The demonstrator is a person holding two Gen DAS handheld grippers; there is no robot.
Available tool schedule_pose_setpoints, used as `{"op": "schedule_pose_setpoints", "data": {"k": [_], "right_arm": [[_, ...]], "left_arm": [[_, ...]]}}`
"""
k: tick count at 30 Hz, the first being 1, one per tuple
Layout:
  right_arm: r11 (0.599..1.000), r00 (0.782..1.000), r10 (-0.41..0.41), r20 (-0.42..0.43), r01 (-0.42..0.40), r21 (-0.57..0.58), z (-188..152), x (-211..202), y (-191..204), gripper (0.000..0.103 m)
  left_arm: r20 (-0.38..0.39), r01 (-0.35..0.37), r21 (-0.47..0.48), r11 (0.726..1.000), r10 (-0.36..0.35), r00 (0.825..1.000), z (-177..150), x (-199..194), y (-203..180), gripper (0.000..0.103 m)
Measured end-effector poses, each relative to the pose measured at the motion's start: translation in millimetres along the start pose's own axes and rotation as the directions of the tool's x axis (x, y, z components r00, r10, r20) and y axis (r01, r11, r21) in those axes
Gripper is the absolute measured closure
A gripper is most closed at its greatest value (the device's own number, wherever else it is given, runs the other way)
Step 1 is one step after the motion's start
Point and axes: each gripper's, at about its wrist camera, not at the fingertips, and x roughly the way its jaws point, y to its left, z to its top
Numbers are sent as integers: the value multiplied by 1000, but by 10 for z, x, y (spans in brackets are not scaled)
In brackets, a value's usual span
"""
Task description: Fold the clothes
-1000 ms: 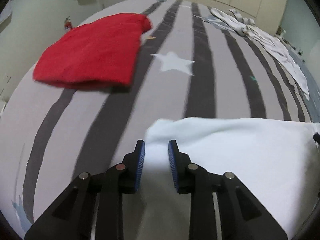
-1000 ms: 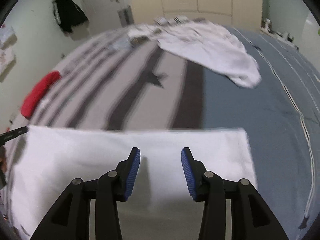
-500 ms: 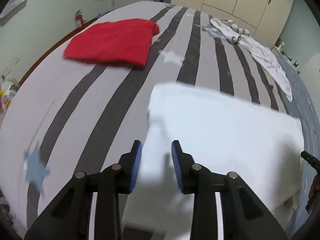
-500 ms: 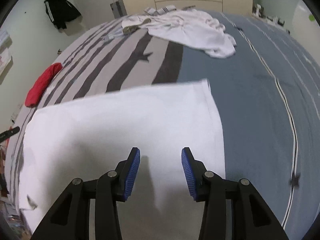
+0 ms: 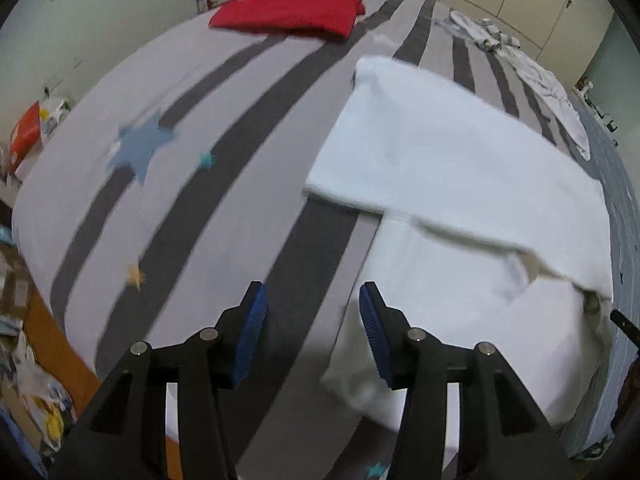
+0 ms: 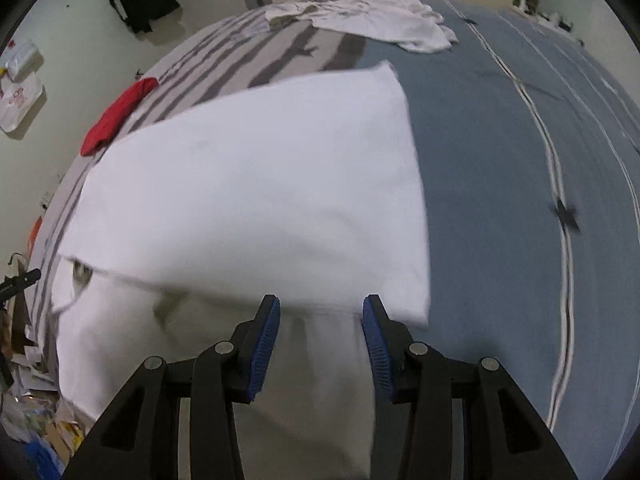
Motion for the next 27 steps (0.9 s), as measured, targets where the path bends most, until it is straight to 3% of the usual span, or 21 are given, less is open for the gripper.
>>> {"op": "schedule_pose_setpoints", "data": {"k": [3,7,10,14,17,22,27], "right_arm": [[1000,1000,-19,-13,20,22,-218,-44,-56,63],[998,999,-44,-3,44,51,-360,-96,-68,63],[995,998,-60,35,57,86,-232,-131,-105,63],[985,992,-86,87,72,156,46,-120,-237,53],[976,992,-98,83,80,201,262,3,-376,52],[965,997,-74,9,69,254,334,287,-490,52],[963,998,-67,-7,67,262,289,372,-439,52]], "left_arm": [[-12,-18,21,1000,19,1000,-143,52,-11,58],[5,-2,11,1000,2,1000,-38,65,8,58],[27,26,-12,1000,-26,999,200,119,51,57],[46,56,-53,997,-54,998,567,310,110,55],[48,89,-82,993,-85,995,750,439,119,53],[-16,105,-104,989,-107,994,827,704,131,50],[-3,136,-52,989,-136,991,792,680,48,51]]}}
